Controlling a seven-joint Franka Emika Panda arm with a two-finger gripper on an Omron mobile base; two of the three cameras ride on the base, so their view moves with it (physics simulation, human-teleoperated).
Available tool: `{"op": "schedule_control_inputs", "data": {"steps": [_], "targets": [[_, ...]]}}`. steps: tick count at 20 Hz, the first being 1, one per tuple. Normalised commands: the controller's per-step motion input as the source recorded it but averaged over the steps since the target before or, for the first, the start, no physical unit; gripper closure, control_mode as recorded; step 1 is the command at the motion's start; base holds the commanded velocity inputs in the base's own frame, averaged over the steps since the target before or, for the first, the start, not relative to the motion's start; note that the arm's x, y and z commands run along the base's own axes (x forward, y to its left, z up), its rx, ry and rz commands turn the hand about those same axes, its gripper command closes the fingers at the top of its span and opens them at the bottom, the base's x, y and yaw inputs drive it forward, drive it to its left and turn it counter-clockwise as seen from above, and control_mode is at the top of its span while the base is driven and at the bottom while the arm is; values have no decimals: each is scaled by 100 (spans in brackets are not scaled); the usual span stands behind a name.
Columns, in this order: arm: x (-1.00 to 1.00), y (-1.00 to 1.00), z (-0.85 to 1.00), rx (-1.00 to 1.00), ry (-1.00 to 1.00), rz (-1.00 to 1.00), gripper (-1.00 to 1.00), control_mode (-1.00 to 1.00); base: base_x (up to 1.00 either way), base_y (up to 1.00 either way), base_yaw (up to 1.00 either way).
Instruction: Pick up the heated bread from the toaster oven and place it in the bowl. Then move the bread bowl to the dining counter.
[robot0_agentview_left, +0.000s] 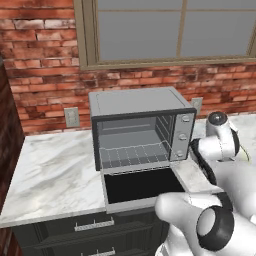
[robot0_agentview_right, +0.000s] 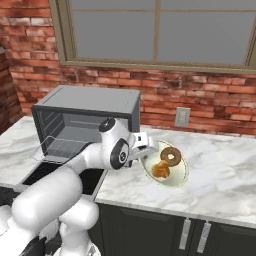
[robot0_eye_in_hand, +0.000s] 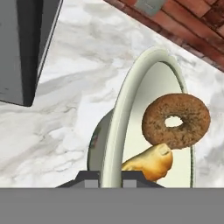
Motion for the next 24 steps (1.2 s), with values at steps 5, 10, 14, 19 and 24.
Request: {"op": "schedule_control_inputs", "data": {"steps": [5, 10, 14, 19, 24], "targets": [[-43, 99, 99, -24, -38, 21, 100, -100, 0, 0, 0], [-47, 100, 100, -20, -4, 23, 100, -100, 0, 0, 0], [-64, 96, 100, -10, 28, 23, 100, -100, 0, 0, 0], [-57, 75, 79, -10, 29, 13, 100, -100, 0, 0, 0], [-2, 0, 0, 0, 0, 0, 100, -100, 0, 0, 0]]}}
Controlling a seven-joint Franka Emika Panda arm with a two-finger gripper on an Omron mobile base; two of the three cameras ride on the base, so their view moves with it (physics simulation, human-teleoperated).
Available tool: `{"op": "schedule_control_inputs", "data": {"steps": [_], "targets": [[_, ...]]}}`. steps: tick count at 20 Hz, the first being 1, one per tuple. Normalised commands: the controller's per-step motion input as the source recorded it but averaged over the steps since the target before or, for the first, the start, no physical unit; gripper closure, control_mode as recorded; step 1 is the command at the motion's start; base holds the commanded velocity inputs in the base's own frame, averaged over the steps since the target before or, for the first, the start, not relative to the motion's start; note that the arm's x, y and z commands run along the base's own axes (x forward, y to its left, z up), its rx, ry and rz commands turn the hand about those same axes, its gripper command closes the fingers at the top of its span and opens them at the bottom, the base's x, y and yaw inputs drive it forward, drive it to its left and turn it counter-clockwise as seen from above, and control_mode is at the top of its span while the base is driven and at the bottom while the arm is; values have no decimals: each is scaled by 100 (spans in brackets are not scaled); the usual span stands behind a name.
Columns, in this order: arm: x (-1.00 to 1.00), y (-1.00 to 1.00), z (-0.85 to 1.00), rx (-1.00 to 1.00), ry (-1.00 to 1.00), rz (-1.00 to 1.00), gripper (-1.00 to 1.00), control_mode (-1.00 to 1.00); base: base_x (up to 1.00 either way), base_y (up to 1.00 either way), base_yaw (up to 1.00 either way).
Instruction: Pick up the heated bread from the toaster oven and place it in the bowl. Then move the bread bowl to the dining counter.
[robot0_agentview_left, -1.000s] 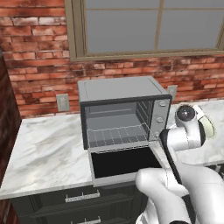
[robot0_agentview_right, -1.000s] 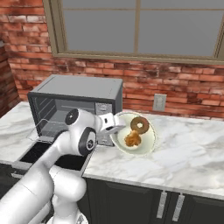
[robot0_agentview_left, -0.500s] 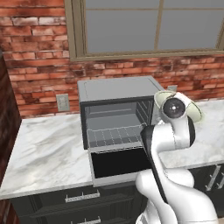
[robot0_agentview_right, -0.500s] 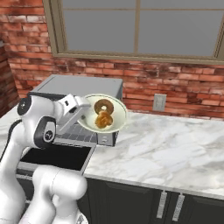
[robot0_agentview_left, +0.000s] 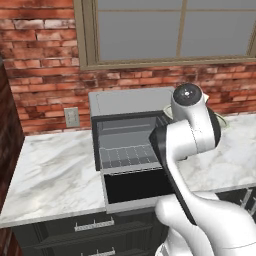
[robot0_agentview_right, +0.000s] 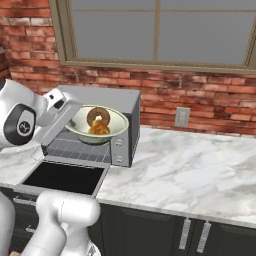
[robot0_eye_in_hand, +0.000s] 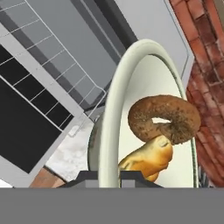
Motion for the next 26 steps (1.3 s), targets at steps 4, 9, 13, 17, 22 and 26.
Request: {"op": "schedule_control_inputs", "data": {"steps": [4, 9, 13, 17, 22, 26], "targets": [[-27, 0, 0, 0, 0, 2, 100, 100, -50, 0, 26], [0, 0, 0, 0, 0, 0, 100, 100, -76, -20, 93], [0, 0, 0, 0, 0, 0, 100, 100, -33, -11, 100], [0, 0, 0, 0, 0, 0, 100, 100, -8, 0, 100], [0, 0, 0, 0, 0, 0, 100, 100, -3, 0, 100], [0, 0, 0, 0, 0, 0, 100, 100, -14, 0, 100]]}}
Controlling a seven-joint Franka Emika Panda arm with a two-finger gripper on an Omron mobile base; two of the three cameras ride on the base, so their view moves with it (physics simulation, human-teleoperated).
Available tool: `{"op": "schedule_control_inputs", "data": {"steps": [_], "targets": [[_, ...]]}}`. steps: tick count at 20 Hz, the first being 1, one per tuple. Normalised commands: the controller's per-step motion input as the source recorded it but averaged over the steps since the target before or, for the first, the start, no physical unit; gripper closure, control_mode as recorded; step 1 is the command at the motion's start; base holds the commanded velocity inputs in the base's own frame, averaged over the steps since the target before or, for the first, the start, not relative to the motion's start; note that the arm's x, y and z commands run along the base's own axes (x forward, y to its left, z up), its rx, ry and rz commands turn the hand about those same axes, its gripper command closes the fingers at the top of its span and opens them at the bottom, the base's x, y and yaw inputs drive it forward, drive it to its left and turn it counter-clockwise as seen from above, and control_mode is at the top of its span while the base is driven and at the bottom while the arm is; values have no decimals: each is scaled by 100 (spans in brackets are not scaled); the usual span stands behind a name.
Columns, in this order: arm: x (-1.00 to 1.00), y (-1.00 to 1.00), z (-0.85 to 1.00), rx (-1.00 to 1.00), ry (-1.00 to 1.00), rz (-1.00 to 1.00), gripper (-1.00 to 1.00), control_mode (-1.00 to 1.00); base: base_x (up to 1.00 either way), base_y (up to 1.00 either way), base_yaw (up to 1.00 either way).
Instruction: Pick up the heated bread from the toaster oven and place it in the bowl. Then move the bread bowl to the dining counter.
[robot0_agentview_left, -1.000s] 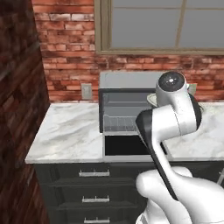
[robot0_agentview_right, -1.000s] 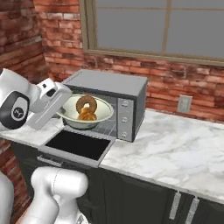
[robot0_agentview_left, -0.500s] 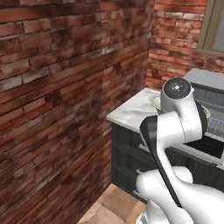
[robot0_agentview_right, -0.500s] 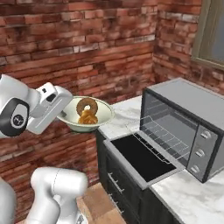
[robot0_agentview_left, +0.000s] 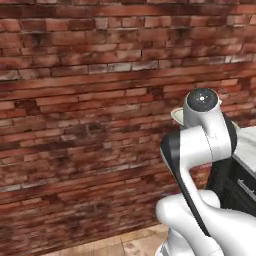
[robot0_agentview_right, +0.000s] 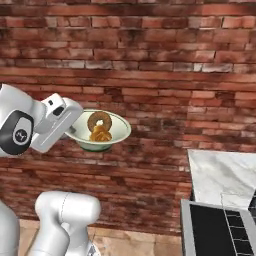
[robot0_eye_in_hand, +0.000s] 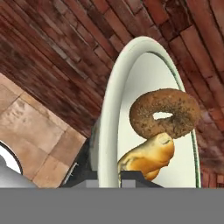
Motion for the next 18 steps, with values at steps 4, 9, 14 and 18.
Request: {"op": "schedule_control_inputs", "data": {"steps": [4, 9, 14, 18], "targets": [[0, 0, 0, 0, 0, 0, 100, 100, -7, 0, 100], [0, 0, 0, 0, 0, 0, 100, 100, -2, 0, 100], [0, 0, 0, 0, 0, 0, 100, 100, -1, 0, 100], [0, 0, 0, 0, 0, 0, 100, 100, 0, 0, 100]]}}
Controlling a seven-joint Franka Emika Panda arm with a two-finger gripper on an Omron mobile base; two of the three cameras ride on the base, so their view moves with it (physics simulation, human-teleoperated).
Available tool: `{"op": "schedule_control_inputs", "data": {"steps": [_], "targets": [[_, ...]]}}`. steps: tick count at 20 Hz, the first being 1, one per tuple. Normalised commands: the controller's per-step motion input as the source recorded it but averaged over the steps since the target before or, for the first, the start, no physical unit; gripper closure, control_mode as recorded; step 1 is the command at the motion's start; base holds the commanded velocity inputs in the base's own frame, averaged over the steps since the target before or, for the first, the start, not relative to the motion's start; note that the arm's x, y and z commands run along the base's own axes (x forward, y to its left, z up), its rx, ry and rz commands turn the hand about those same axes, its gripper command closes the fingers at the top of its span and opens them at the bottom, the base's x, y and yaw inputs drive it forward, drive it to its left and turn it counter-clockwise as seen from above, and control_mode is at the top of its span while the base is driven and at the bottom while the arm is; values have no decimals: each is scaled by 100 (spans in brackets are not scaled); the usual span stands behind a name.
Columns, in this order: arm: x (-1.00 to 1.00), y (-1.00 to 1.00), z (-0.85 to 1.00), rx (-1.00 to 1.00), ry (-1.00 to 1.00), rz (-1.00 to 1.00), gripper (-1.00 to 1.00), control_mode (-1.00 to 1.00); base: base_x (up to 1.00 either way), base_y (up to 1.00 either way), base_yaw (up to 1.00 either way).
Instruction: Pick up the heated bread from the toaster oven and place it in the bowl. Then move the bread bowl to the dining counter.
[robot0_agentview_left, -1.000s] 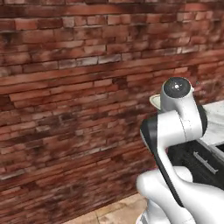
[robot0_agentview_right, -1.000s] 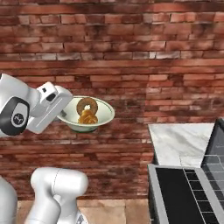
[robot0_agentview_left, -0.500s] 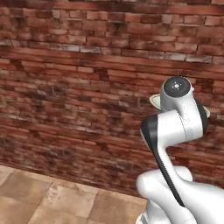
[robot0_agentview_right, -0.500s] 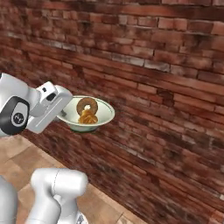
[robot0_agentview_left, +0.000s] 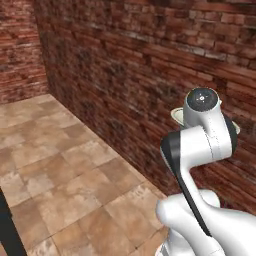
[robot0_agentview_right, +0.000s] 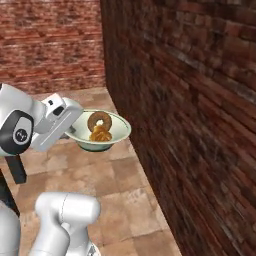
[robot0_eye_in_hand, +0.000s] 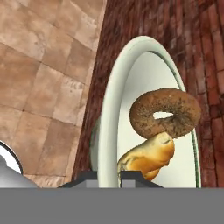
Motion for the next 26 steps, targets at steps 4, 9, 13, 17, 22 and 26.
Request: {"op": "schedule_control_inputs", "data": {"steps": [4, 9, 13, 17, 22, 26], "targets": [[0, 0, 0, 0, 0, 0, 100, 100, 0, 0, 100], [0, 0, 0, 0, 0, 0, 100, 100, 0, 0, 100], [0, 0, 0, 0, 0, 0, 100, 100, 59, -6, 87], [0, 0, 0, 0, 0, 0, 100, 100, 99, -17, 74], [0, 0, 0, 0, 0, 0, 100, 100, 100, -19, 71], [0, 0, 0, 0, 0, 0, 100, 100, 83, -17, 80]]}}
